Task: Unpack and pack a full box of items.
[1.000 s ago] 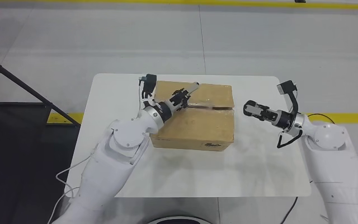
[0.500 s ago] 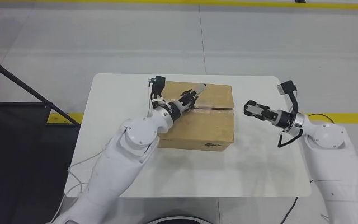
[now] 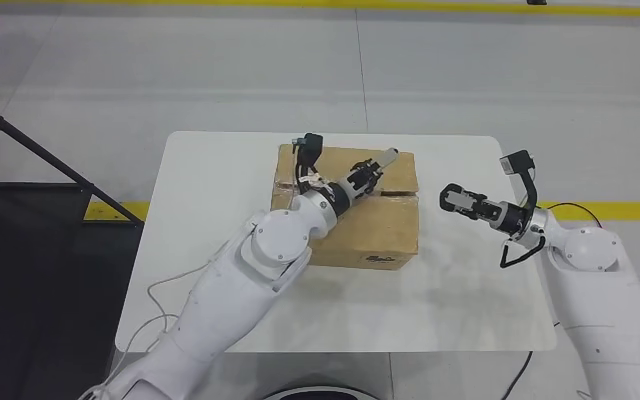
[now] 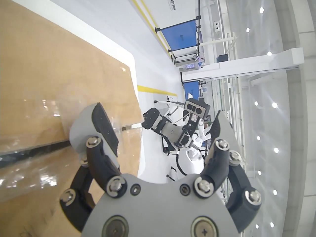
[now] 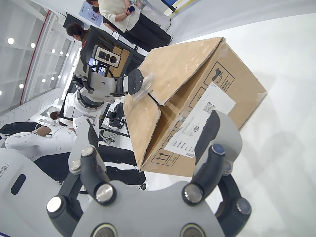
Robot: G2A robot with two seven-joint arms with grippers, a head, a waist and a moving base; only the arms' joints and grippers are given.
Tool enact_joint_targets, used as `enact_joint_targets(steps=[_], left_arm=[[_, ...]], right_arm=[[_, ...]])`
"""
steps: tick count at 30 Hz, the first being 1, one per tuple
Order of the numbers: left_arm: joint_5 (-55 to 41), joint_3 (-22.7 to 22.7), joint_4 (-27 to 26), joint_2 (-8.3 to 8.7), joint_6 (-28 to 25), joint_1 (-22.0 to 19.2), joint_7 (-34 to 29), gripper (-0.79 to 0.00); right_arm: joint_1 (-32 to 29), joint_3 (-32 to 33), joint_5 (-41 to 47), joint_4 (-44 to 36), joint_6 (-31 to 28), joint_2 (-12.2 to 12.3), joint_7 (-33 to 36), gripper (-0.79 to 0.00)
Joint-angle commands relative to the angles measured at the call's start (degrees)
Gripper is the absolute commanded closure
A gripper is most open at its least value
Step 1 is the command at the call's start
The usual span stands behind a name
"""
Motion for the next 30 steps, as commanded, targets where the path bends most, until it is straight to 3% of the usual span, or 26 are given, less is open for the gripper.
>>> enact_joint_targets(steps=[1, 8, 13, 22, 30], left_arm=[[0.47, -1.52, -2.36, 0.25, -0.4, 1.1, 0.42, -0.785], [-0.7, -13.11, -11.3, 1.85, -1.12, 6.81, 0.14, -0.785], [-0.81, -17.25, -9.35, 2.58, -0.41, 7.4, -4.0, -0.785], [1.61, -12.9, -2.7, 2.53, 0.15, 3.8, -10.69, -0.785], [7.19, -10.07, -0.8, 2.27, 2.16, 1.94, -7.77, -0.785]], right_arm=[[0.03, -0.06, 0.29, 0.35, -0.15, 0.04, 0.06, -0.785], [1.01, -0.95, 1.14, 2.03, -0.88, 0.03, 0.64, -0.785], [2.54, -2.15, 1.65, 3.59, -1.17, -0.13, 1.1, -0.785], [4.03, -2.98, 2.69, 6.19, -2.24, -0.12, 2.09, -0.785], [3.88, -2.78, 4.01, 8.05, -3.52, 0.1, 2.63, -0.785]])
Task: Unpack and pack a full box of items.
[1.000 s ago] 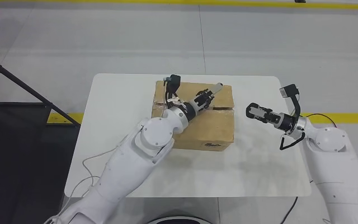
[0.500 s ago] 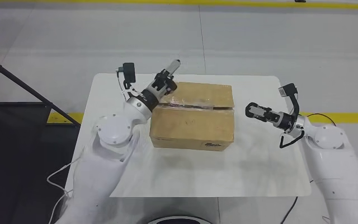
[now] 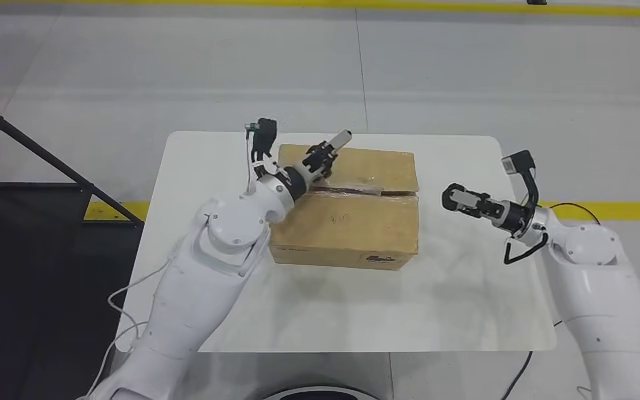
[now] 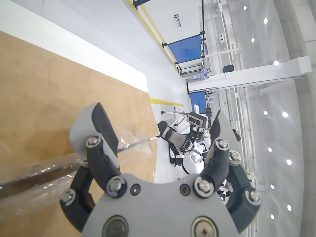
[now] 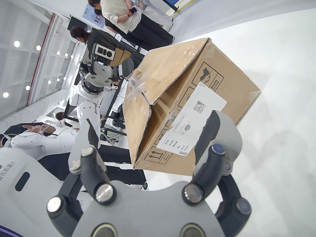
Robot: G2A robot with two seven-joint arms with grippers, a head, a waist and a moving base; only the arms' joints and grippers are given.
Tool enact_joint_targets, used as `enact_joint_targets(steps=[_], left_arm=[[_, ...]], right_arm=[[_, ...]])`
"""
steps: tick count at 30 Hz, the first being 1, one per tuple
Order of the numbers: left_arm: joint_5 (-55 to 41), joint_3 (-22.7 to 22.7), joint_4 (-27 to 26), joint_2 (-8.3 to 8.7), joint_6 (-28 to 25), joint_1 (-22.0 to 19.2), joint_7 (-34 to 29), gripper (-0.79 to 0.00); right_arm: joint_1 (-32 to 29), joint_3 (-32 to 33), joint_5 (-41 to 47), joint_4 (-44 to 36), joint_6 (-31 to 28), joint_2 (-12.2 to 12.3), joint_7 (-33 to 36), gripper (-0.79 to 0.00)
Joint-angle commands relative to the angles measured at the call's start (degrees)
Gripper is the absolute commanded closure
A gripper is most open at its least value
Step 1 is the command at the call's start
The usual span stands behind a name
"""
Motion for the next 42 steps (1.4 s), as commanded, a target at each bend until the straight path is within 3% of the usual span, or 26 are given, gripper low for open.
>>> enact_joint_targets(steps=[1, 23, 42], left_arm=[[1.42, 0.6, 0.31, 0.0, 0.6, -0.19, -0.2, -0.785], [2.09, 7.68, 2.69, -1.54, 0.78, -2.92, -2.31, -0.785], [-1.75, 16.85, 7.09, -5.4, -0.75, -8.6, 1.5, -0.785]], right_arm=[[0.0, -0.01, 0.19, 0.26, -0.2, 0.04, 0.08, -0.785], [-0.13, -0.66, 2.28, 2.58, -1.9, 0.44, 0.36, -0.785], [-1.93, -0.17, 4.37, 3.15, -2.95, 1.83, -0.69, -0.785]])
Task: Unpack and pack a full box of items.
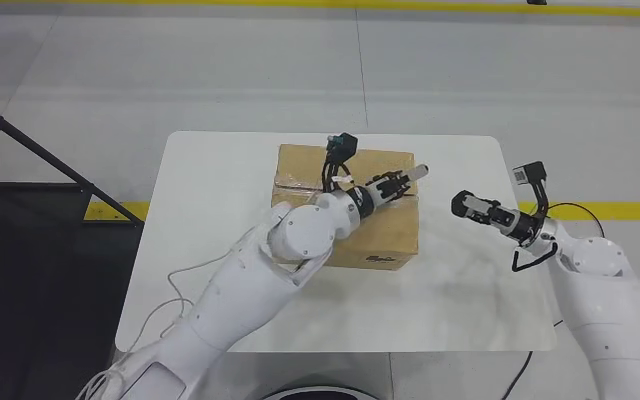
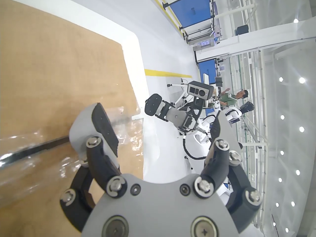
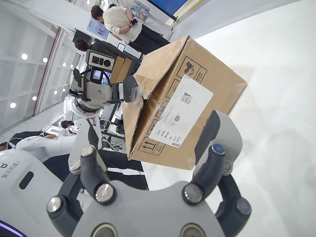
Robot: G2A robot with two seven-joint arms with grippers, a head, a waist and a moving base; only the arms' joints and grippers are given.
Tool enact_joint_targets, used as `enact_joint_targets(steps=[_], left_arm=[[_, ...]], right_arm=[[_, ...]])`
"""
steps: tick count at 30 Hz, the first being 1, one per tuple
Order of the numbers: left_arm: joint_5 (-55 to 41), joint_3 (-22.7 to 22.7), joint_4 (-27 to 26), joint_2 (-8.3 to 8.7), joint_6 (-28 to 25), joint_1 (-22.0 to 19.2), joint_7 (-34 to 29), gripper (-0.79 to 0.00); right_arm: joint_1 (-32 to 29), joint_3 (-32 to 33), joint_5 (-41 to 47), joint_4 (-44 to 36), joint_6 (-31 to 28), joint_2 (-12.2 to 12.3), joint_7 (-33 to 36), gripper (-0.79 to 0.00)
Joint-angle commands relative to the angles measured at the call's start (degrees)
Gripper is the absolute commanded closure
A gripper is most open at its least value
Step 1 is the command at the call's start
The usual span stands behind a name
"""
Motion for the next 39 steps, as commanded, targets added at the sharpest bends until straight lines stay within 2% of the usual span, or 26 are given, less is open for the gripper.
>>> enact_joint_targets(steps=[1, 4, 8, 12, 15, 19, 24, 28, 32, 39], left_arm=[[-0.08, 0.15, -0.41, -0.27, -0.41, -0.24, 0.83, -0.785], [-0.26, -1.03, -2.6, -0.35, -1.13, 0.31, 2.42, -0.785], [1.12, -5.18, -6.27, 0.34, -1.43, 2.43, 3.93, -0.785], [1.66, -9.0, -7.0, 1.0, -0.69, 4.42, 3.49, -0.785], [2.12, -9.24, -5.47, 1.08, -0.17, 4.93, 2.44, -0.785], [2.26, -7.29, -3.99, 0.66, -0.75, 4.76, 2.02, -0.785], [1.23, -8.26, -7.61, 0.52, -3.41, 6.48, 4.21, -0.785], [-0.4, -12.36, -12.46, 1.24, -5.53, 10.48, 3.28, -0.785], [0.74, -17.12, -15.42, 2.26, -9.78, 15.28, 2.66, -0.785], [-0.25, -27.3, -18.34, 3.69, -17.49, 23.87, 4.56, -0.785]], right_arm=[[-0.03, -0.11, 0.09, 0.05, -0.08, 0.14, -0.08, -0.785], [0.02, -0.4, 0.36, 0.17, -0.19, 0.31, -0.18, -0.785], [0.4, -0.95, 0.71, 0.6, -0.21, 0.5, -0.2, -0.785], [1.0, -1.66, 0.99, 0.91, -0.09, 0.67, -0.09, -0.785], [1.53, -2.31, 1.21, 1.12, -0.07, 0.76, -0.07, -0.785], [2.06, -3.0, 1.52, 1.49, -0.22, 0.94, -0.21, -0.785], [1.83, -2.56, 2.0, -0.62, -0.92, 1.64, -0.91, -0.785], [1.15, -1.43, 3.44, -6.09, -0.14, 2.58, -0.14, -0.785], [2.22, -1.7, 6.07, -11.26, 3.53, 3.04, 3.53, -0.785], [6.96, -7.31, 8.04, -14.37, 10.09, 1.98, 8.79, -0.785]])
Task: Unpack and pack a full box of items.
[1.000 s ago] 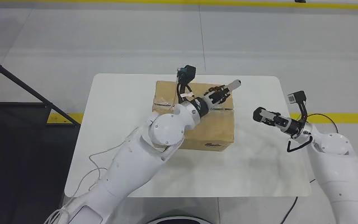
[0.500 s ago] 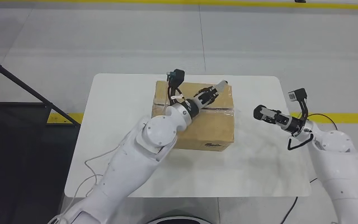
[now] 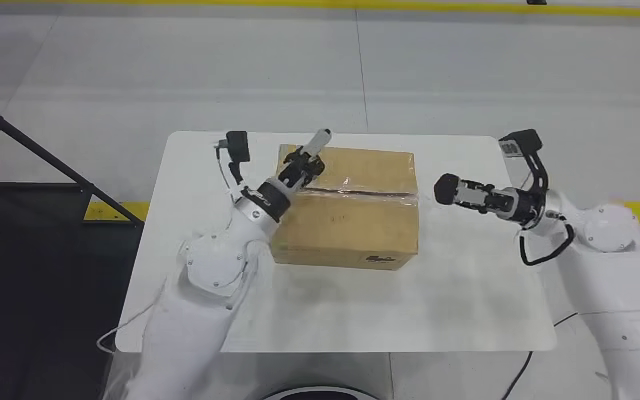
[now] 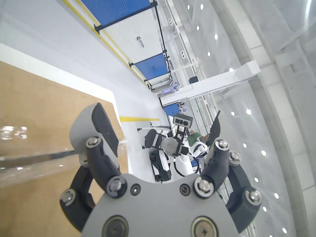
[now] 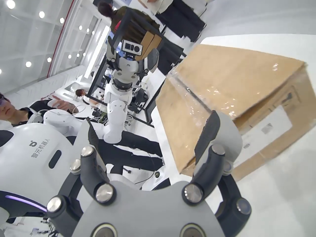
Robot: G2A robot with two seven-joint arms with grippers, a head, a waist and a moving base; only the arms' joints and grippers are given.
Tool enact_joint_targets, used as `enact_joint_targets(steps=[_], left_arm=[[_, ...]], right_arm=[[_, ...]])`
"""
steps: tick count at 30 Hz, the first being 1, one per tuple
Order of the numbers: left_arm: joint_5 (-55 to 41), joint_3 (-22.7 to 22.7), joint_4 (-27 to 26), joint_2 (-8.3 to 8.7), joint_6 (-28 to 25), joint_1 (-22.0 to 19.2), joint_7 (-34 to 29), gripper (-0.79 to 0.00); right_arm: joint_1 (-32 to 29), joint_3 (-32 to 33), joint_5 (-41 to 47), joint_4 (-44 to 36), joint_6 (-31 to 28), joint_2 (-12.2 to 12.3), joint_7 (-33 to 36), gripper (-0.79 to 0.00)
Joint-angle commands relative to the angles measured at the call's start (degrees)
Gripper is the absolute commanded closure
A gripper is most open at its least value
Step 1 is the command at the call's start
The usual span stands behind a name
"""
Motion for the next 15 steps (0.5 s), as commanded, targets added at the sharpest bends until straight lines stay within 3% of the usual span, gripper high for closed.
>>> enact_joint_targets(steps=[1, 9, 15], left_arm=[[-0.81, -2.95, -0.78, 0.31, -2.08, 2.4, 0.78, -0.785], [1.37, -10.66, -0.22, 1.28, -5.4, 8.76, 3.77, -0.785], [1.04, -10.59, 2.85, 1.52, -6.1, 10.17, 2.02, -0.785]], right_arm=[[1.81, -2.16, -0.01, 0.56, 2.42, -0.49, 0.9, -0.785], [7.71, -9.97, 0.17, 7.51, 6.31, -3.17, -0.17, -0.785], [10.06, -13.79, -0.05, 12.24, 7.24, -4.9, -1.4, -0.785]])
